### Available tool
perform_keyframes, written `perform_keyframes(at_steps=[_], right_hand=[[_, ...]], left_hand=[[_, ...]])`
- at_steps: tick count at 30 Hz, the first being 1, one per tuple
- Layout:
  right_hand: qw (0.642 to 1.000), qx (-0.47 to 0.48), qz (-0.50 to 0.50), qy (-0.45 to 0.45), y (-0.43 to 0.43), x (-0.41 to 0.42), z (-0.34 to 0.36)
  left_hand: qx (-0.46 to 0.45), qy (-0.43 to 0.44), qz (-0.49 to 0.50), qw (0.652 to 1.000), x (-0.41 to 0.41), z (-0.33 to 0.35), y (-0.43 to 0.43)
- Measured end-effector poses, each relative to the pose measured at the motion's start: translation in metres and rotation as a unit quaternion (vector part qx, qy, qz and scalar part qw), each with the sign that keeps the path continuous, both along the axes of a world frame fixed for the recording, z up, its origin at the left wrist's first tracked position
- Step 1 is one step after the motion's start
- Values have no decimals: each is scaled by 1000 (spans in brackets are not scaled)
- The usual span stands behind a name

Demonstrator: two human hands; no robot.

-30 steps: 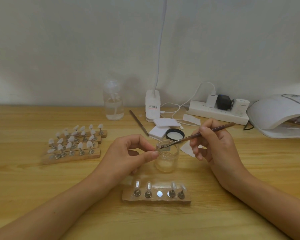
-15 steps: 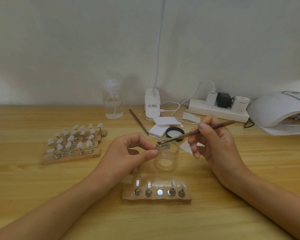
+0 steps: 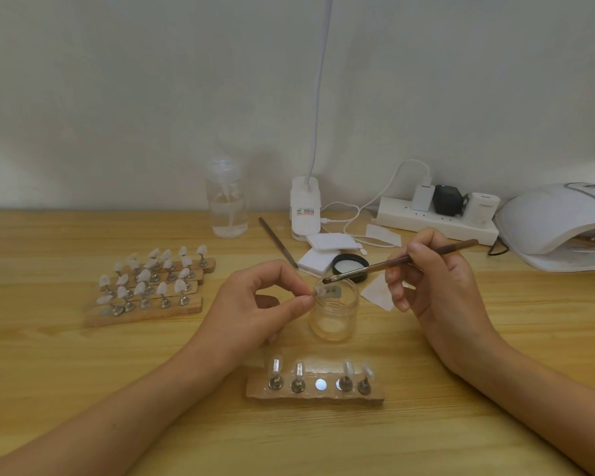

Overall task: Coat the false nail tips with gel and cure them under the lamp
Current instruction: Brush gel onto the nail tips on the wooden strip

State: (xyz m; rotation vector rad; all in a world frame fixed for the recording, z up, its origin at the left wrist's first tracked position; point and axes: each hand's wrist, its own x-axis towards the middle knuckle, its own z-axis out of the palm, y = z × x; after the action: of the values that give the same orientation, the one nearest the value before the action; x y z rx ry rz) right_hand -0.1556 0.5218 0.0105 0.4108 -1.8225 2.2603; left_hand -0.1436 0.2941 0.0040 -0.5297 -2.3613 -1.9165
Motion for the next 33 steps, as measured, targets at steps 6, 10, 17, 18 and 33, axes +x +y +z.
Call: perform_keyframes(at_steps=[6,10,17,18,33], right_hand=[[1000,13,-11,-16,0,0,-1],[1000,-5,22,-4,0,0,0],[1000,-1,2,-14,1,-1,-1],[1000,-4,18,-6,1,-1,-1],[1000,20,-6,-13,0,0,-1]], left_hand=[[-4,8,3,1000,1,1,1],[2,7,0,1000,2,2,2],[2,9,-5,1000,1,1,1],[2,10,-4,1000,1,2,2],[-1,8,-9,1000,-1,1,0]])
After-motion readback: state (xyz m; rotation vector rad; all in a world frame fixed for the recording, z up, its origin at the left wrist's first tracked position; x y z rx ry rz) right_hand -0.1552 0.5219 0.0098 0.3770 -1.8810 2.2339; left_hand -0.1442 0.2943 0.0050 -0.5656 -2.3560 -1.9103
